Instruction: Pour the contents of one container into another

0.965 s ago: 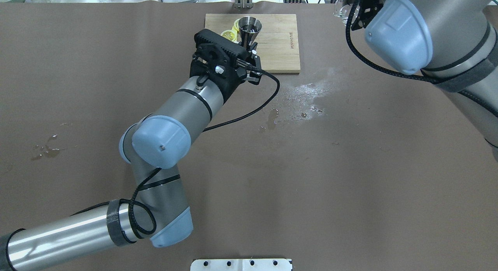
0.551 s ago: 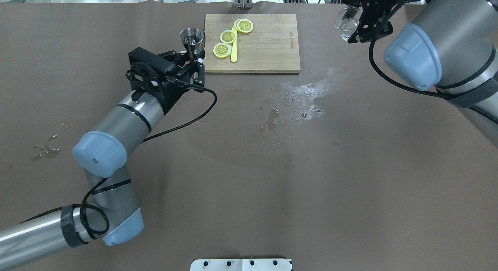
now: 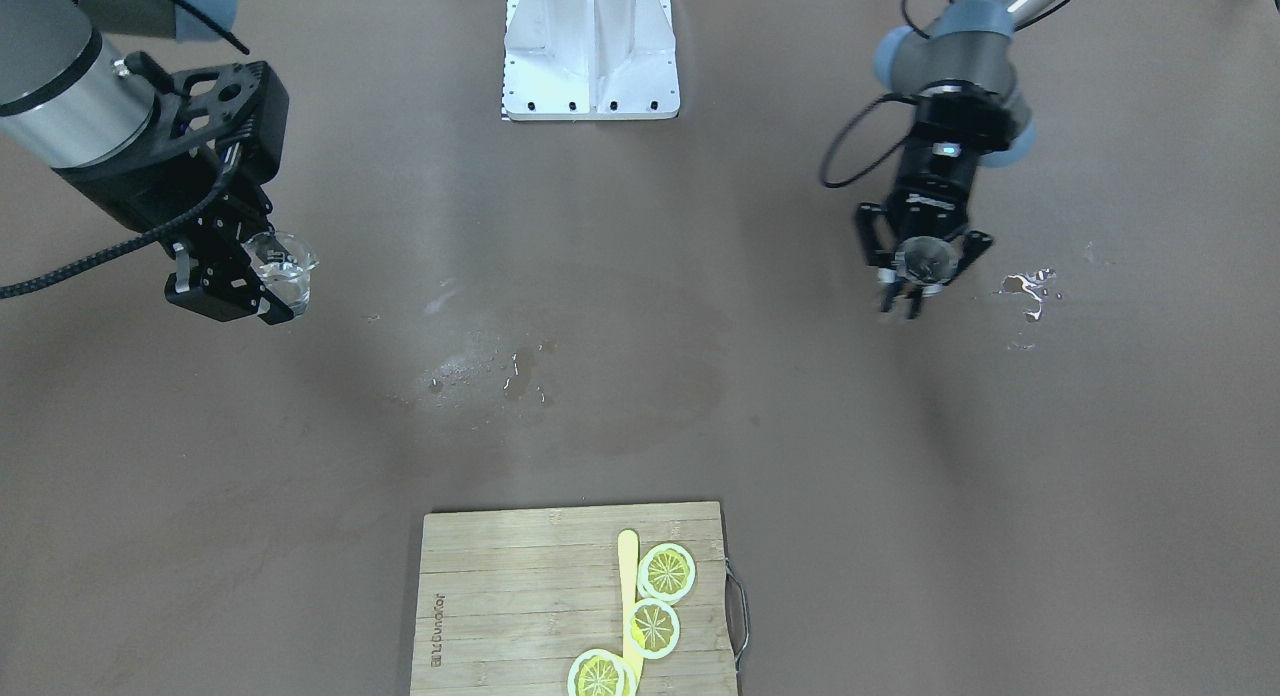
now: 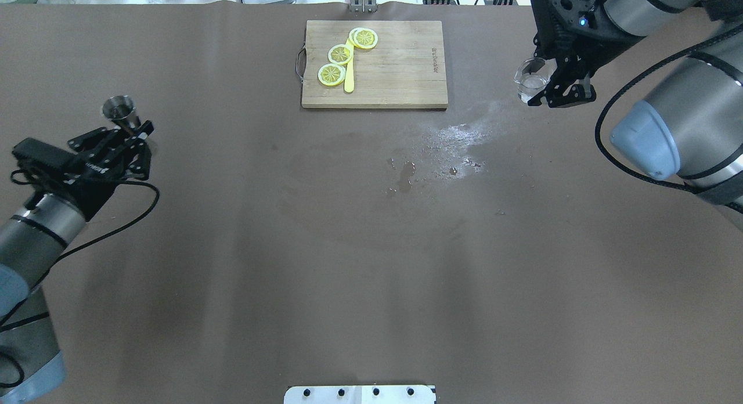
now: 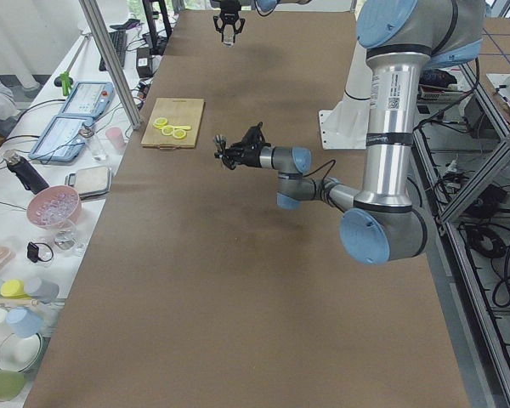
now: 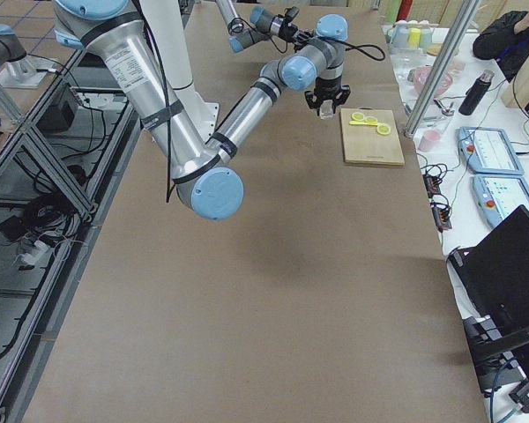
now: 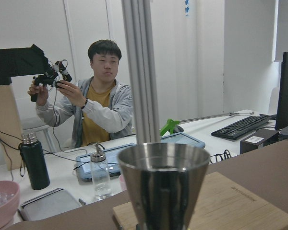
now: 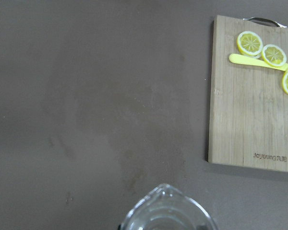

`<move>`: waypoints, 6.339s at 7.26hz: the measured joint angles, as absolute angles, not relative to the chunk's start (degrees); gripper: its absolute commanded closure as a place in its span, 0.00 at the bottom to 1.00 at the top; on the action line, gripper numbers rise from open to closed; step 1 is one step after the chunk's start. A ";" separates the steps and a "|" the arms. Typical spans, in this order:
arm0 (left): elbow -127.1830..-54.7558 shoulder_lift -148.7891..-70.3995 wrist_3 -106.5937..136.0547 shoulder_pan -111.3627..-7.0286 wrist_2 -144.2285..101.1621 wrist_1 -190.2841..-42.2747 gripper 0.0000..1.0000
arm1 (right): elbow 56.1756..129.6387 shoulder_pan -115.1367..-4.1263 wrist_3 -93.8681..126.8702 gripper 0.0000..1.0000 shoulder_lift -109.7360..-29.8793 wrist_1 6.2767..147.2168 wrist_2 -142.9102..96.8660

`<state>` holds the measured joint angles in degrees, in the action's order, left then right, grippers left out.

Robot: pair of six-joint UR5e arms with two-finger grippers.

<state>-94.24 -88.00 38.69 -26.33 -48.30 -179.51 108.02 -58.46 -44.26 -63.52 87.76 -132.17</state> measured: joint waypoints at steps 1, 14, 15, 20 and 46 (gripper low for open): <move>-91.96 -84.08 43.24 -24.88 -45.15 -183.13 1.00 | 107.16 -57.92 -43.44 1.00 -65.91 83.16 -132.48; -83.15 -84.55 91.51 -23.05 -24.49 -142.11 1.00 | 83.22 -42.65 -19.30 1.00 -73.76 25.58 -130.06; -82.36 -86.10 91.77 -22.98 -24.29 -141.54 1.00 | 83.05 -41.75 -19.32 1.00 -73.90 25.52 -129.46; -79.46 -89.66 92.37 -22.86 -24.38 -141.24 0.64 | 83.86 -40.48 -18.25 1.00 -75.37 25.49 -129.47; -106.50 -102.01 71.75 -48.55 -93.83 -119.71 0.02 | 90.44 -40.86 -2.04 0.00 -73.24 25.43 -131.05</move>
<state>-106.50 -102.01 71.75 -48.55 -93.83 -119.71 90.44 -40.86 -2.04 -73.24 25.43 -131.05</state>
